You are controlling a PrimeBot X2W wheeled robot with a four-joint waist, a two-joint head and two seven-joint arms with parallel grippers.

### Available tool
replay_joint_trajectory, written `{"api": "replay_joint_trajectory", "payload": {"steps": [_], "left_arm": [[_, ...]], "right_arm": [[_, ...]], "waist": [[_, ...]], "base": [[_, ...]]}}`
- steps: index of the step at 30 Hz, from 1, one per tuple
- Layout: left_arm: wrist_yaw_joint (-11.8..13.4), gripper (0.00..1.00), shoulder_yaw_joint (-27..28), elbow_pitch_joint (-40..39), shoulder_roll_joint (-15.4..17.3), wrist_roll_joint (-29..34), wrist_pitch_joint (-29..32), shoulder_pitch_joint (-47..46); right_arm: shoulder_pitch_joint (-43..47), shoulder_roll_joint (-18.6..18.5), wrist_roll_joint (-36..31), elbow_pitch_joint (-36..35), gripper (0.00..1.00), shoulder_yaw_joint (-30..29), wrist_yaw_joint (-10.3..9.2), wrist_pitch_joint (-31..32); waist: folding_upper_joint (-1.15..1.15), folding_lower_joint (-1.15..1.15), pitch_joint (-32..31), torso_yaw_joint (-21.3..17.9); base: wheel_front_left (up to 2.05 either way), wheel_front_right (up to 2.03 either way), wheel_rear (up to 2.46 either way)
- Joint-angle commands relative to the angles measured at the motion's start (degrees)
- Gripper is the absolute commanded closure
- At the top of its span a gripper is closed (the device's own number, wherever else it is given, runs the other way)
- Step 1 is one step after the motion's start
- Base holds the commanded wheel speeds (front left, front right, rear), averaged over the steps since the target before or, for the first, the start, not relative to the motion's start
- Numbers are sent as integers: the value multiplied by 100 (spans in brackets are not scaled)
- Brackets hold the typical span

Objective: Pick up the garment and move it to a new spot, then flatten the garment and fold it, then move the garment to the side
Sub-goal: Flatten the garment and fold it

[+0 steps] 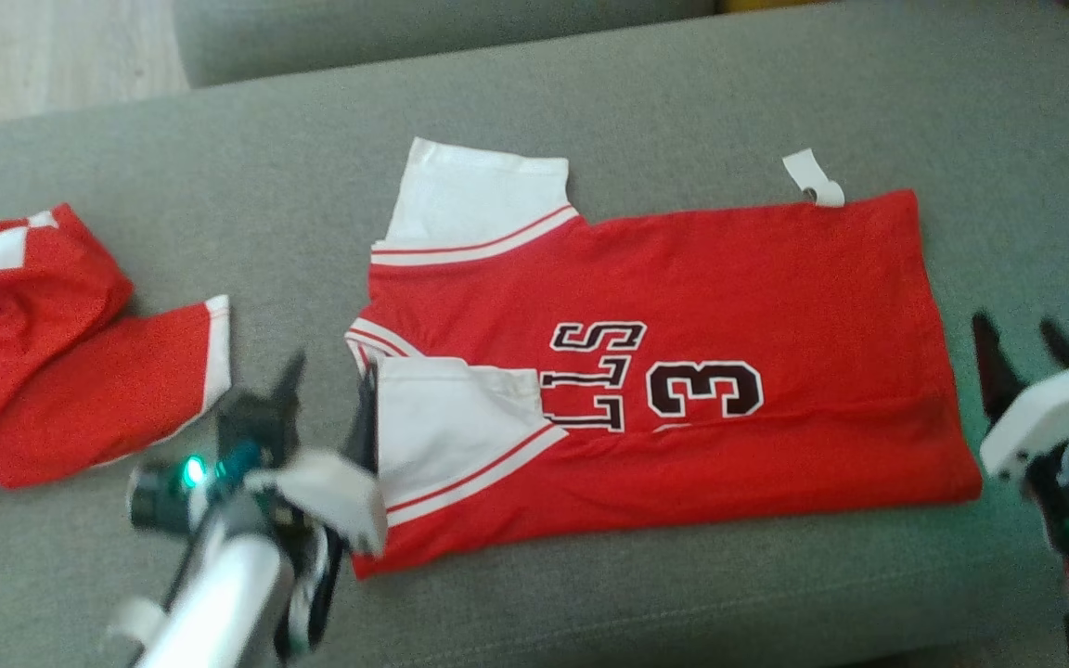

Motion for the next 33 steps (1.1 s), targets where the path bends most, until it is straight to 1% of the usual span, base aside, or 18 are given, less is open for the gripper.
{"api": "replay_joint_trajectory", "payload": {"steps": [1, 4, 7, 11, 15, 16, 18, 21, 23, 33], "left_arm": [[-20, 0, 285, -258, 160, 10, -107, -542], [-202, 0, 295, -303, 292, 89, -37, -1107], [-465, 0, 249, -161, 396, 131, 321, -1829], [-1035, 0, 72, 262, 533, 166, 1060, -2968], [-1737, 0, -30, 934, 644, 15, 1700, -3999], [-1847, 0, -52, 1136, 691, -4, 1840, -4225], [-1988, 0, -156, 1533, 822, 58, 2064, -4643], [-2115, 0, -325, 2045, 932, 69, 2267, -5115], [-2157, 0, -417, 2344, 956, -9, 2361, -5330], [-2192, 0, -865, 3243, 986, -135, 2405, -5902]], "right_arm": [[-352, -73, -68, -318, 0, 131, 36, -221], [-581, -39, -114, -480, 0, 245, 36, -557], [-869, -28, -180, -566, 0, 384, 36, -838], [-1333, -30, -272, -593, 0, 582, 36, -1055], [-1805, -12, -286, -554, 0, 804, 36, -1167], [-1912, -17, -284, -536, 0, 880, 36, -1181], [-2120, -34, -256, -477, 0, 996, 36, -1218], [-2375, -58, -204, -368, 0, 1119, 36, -1297], [-2497, -68, -164, -299, 0, 1183, 36, -1354], [-2761, -41, -60, -79, 0, 1342, 36, -1571]], "waist": [[0, 0, 183, -89], [0, 0, 448, -163], [0, 0, 746, -251], [0, 0, 1192, -406], [0, 0, 1588, -622], [0, 0, 1669, -681], [0, 0, 1816, -807], [0, 0, 1990, -961], [0, 0, 2071, -1032], [0, 0, 2291, -1204]], "base": [[0, 0, 0], [0, 0, 0], [0, 0, 0], [0, 0, 0], [0, 0, 0], [0, 0, 0], [0, 0, 0], [0, 0, 0], [0, 0, 0], [0, 0, 0]]}}
